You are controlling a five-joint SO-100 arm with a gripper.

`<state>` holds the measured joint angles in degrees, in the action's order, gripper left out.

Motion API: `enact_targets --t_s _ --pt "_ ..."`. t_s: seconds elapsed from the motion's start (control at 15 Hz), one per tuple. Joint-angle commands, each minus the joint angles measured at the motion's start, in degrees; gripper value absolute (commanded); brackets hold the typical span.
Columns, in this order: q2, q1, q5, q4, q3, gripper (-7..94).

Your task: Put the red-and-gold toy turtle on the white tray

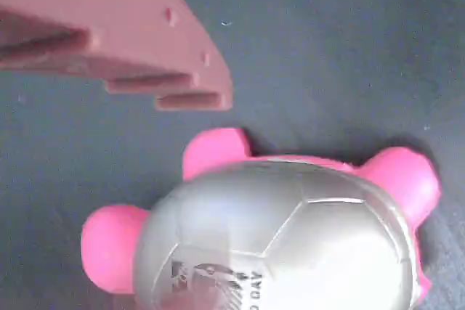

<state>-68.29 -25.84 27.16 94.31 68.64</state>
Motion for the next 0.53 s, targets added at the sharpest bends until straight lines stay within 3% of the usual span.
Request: enact_targets --t_s 0.0,0.2,0.47 --pt "-2.4 -0.3 0.5 1.6 -3.5 51" --pt "-1.8 0.2 0.5 1.6 -3.7 68" --pt "0.9 0.5 0.5 0.2 -3.9 68"
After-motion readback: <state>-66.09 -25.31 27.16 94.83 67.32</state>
